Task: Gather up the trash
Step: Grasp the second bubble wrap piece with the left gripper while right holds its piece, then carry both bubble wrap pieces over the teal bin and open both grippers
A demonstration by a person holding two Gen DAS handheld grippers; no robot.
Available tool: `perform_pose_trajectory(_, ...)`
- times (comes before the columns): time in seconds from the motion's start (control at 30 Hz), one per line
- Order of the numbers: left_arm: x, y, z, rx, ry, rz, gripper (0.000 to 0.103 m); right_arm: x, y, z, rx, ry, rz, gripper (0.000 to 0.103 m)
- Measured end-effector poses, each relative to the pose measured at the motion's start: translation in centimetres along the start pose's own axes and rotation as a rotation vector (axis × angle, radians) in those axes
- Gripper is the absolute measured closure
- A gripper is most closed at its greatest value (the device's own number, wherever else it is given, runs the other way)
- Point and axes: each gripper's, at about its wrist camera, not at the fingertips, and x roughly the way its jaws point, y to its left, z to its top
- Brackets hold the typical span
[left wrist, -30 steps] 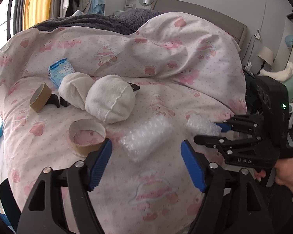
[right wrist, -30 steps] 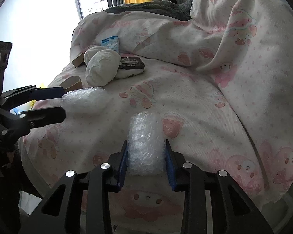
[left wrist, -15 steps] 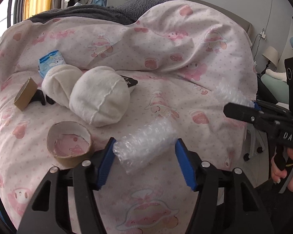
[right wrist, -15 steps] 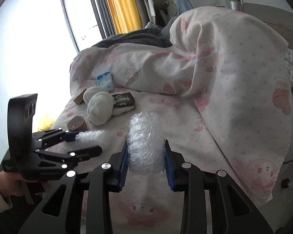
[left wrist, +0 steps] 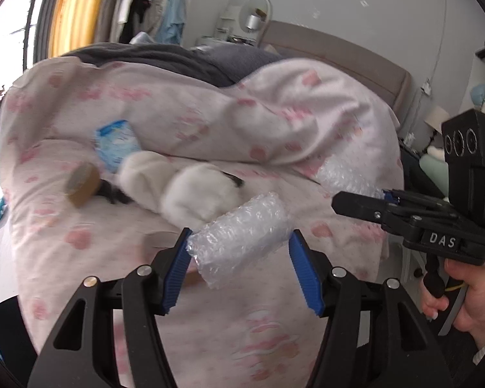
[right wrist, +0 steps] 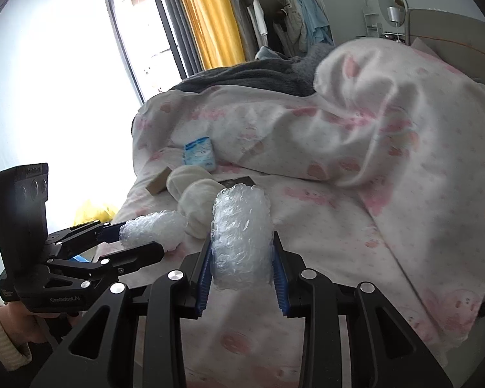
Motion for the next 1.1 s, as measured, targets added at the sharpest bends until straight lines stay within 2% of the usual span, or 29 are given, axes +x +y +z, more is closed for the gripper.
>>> perform_pose_trajectory(0.23, -4.2, 5.1, 0.2, -0.076, -0.052, 0.111, 0.040, 1.5, 5.3, 1.9, -0.052, 0.004, 0.030, 0.069)
perform_pose_trajectory(0.4, -6.5, 9.2, -0.4, -0.119, -0.056, 0.203, 0.040, 2.6, 9.2, 2.9, -0.092, 0.005, 0.062, 0.069)
perform_pose_trajectory(0.7, -10.1, 16.4, -3.5, -0.190, 0.011, 0.355, 0.040, 5.9, 16.7, 3.9, -0.142, 0.025, 0.144, 0.069)
perform_pose_trajectory(1.1, -13.4, 25.3, -9.1, -0.334, 0.139, 0.451, 0.040, 10.6, 26.4, 2.8, -0.224, 0.095, 0.240, 0.069)
